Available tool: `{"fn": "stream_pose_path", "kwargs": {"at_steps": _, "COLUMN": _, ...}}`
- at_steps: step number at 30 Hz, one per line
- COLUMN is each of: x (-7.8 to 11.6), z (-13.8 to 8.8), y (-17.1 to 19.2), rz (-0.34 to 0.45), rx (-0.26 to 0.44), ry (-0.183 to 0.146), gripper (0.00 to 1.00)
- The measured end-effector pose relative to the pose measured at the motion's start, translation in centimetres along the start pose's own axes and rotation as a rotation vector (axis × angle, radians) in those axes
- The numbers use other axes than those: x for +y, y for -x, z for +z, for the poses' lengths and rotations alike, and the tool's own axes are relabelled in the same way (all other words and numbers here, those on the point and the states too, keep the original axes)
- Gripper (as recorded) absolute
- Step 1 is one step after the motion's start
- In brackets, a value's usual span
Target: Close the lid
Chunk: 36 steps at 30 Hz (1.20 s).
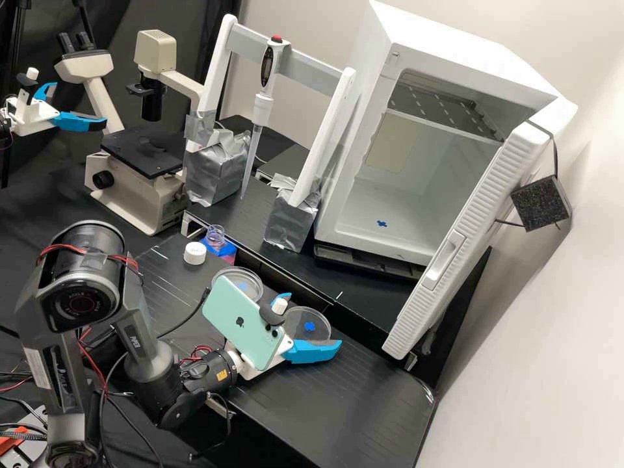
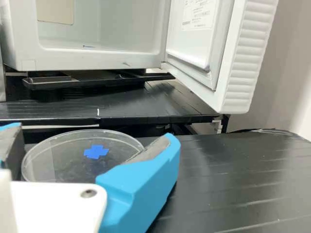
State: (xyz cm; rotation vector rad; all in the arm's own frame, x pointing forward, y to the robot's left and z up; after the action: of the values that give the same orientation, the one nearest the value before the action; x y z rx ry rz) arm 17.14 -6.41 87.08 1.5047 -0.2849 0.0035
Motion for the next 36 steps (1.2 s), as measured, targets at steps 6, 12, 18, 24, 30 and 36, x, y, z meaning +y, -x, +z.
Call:
{"fn": "stream_pose_path", "kwargs": {"at_steps": 6, "x": 0.0, "z": 0.0, "y": -0.2, "rz": -0.002, "rx": 0.005, "ry": 0.000, "gripper": 0.00}}
{"fn": "stream_pose_path", "kwargs": {"at_steps": 12, "x": 0.1, "z": 0.1, "y": -0.3, "rz": 0.010, "rx": -0.004, "ry": -0.007, "gripper": 0.00}}
{"fn": "stream_pose_path", "kwargs": {"at_steps": 18, "x": 0.0, "z": 0.0, "y": -0.3, "rz": 0.009, "rx": -0.005, "ry": -0.008, "gripper": 0.00}}
{"fn": "stream_pose_path", "kwargs": {"at_steps": 24, "x": 0.4, "z": -0.1, "y": 0.0, "rz": 0.004, "rx": -0.011, "ry": -0.043, "gripper": 0.00}}
{"fn": "stream_pose_path", "kwargs": {"at_steps": 30, "x": 1.4, "z": -1.6, "y": 1.3, "rz": -0.003, "rx": 0.052, "ry": -0.127, "gripper": 0.00}}
{"fn": "stream_pose_path", "kwargs": {"at_steps": 36, "x": 1.0, "z": -4.5, "y": 3.5, "rz": -0.047, "rx": 0.184, "ry": -0.149, "gripper": 0.00}}
